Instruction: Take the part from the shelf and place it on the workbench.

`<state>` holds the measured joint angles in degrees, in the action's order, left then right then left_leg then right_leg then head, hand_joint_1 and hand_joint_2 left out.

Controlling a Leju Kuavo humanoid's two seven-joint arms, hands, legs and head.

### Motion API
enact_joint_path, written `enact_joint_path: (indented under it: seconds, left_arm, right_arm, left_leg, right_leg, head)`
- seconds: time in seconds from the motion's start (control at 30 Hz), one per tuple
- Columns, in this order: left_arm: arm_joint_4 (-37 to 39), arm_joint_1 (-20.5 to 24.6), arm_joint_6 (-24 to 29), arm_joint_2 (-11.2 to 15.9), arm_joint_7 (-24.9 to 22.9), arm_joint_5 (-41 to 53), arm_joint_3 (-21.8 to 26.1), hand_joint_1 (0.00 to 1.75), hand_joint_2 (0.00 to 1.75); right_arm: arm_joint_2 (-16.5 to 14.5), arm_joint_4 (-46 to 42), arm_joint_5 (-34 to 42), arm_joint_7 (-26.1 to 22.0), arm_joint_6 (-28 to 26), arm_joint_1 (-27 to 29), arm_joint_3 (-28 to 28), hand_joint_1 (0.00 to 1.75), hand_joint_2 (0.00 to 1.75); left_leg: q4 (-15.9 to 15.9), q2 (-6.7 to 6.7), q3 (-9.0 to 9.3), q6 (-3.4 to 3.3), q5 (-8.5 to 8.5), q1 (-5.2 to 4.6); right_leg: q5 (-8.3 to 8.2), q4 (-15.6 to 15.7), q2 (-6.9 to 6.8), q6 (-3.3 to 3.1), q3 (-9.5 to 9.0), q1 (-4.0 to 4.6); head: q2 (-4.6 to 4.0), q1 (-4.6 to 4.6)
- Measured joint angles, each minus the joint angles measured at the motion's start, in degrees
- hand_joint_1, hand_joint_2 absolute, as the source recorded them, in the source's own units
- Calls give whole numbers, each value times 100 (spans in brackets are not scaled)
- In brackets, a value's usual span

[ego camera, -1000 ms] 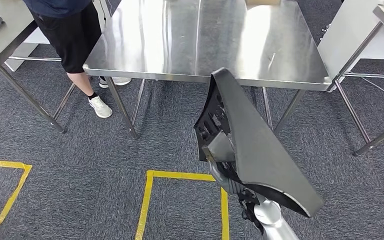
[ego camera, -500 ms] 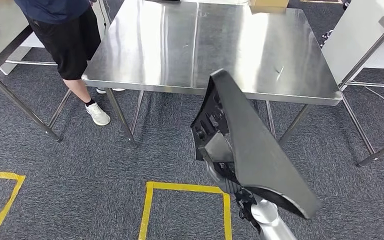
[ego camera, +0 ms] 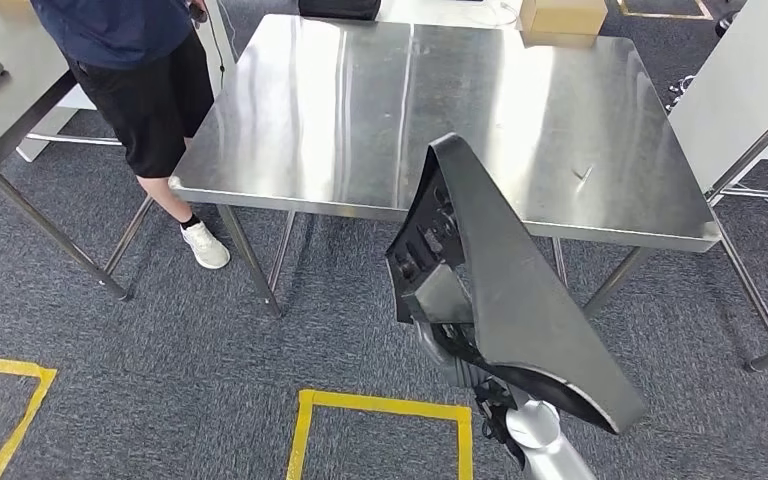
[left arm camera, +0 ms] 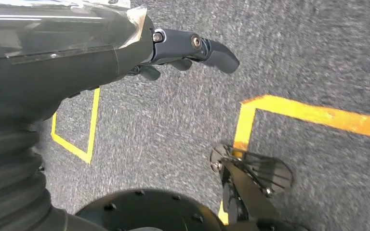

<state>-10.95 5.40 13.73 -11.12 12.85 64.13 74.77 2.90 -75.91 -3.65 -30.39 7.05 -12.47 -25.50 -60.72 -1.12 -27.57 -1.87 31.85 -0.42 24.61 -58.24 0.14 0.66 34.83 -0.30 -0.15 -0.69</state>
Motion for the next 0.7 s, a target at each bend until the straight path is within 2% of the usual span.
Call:
enact_joint_path:
  seconds: [0.03,0.1,0.17,0.2,0.23,0.3,0.33,0.37,0.43,0.5,0.53,0.57,0.63,0.67,0.7]
  left_arm:
    - [0,10,1,1,0,0,0,0,175]
    - [0,22,3,2,1,-2,0,0,175]
    - [0,12,4,7,1,-8,1,0,175]
    - [0,3,4,11,0,-11,1,0,175]
    - [0,-4,4,16,-1,-15,2,0,175]
    - [2,-12,4,25,-1,-26,2,0,175]
    - [3,-15,3,27,0,-33,2,0,175]
    - [5,-11,2,27,0,-39,2,0,175]
    - [7,-8,2,27,1,-46,3,0,175]
    - [8,-13,3,21,4,-51,4,0,175]
    - [9,-13,3,16,5,-52,4,0,175]
    - [9,-12,4,14,6,-52,4,0,175]
    - [9,-8,3,13,7,-53,4,0,175]
    - [9,-11,2,13,7,-55,4,0,175]
    - [9,-18,2,13,7,-56,4,0,175]
  right_arm:
    - [-9,-1,0,-1,0,-15,1,175,175]
    - [-19,-1,0,-1,1,-29,0,175,175]
    - [-28,2,0,-1,0,-16,-2,175,175]
    - [-31,3,0,-1,0,-9,-3,175,175]
    - [-36,4,0,-1,0,-6,-4,175,175]
    - [-45,7,0,-1,1,-9,-5,175,175]
    - [-50,9,0,-1,1,-12,-6,175,175]
    - [-53,12,-2,2,1,-17,-7,175,175]
    - [-61,17,-5,4,1,-29,-10,175,175]
    - [-67,18,-7,3,1,-40,-11,175,175]
    - [-68,18,-6,1,1,-48,-11,175,175]
    - [-68,19,-5,1,1,-53,-11,175,175]
    - [-63,22,-4,1,1,-48,-11,175,175]
    - [-60,27,-3,1,1,-35,-11,175,175]
    - [-55,31,-4,1,1,-21,-12,175,175]
  left_leg:
    - [-215,14,-116,29,39,11]
    - [-812,32,-551,100,223,50]
    - [-1183,40,-991,171,462,101]
    - [-1152,51,-1110,200,485,126]
    - [-960,67,-1137,221,374,148]
    - [-356,105,-1034,238,-186,178]
    - [-138,129,-967,225,-340,177]
    - [-16,145,-919,200,-411,168]
    - [19,143,-868,106,-286,151]
    - [76,120,-745,-9,-398,162]
    - [87,118,-668,-61,-434,162]
    - [97,116,-602,-92,-442,158]
    - [95,104,-525,-117,-356,132]
    - [95,97,-488,-120,-311,119]
    - [95,89,-441,-124,-263,106]
  right_leg:
    - [32,14,4,-53,-86,-20]
    - [112,24,5,-119,-180,-27]
    - [210,23,18,-116,-273,-35]
    - [266,23,26,-100,-336,-45]
    - [326,23,33,-78,-413,-58]
    - [459,21,36,-17,-571,-78]
    - [529,27,40,22,-626,-74]
    - [595,47,39,66,-676,-64]
    - [623,32,40,173,-776,-45]
    - [644,-88,29,249,-832,-49]
    - [708,-251,23,257,-762,-53]
    - [807,-536,17,251,-607,-56]
    - [1033,-1246,10,218,-117,-53]
    - [1110,-1477,9,206,109,-48]
    - [1107,-1518,9,209,248,-42]
  head:
    - [0,8]
    - [0,22]
    - [0,30]
    - [0,33]
    - [0,35]
    - [0,45]
    - [0,59]
    - [0,57]
    - [0,55]
    - [0,34]
    - [0,14]
    - [0,-7]
    - [0,-36]
    - [0,-36]
    - [0,-36]
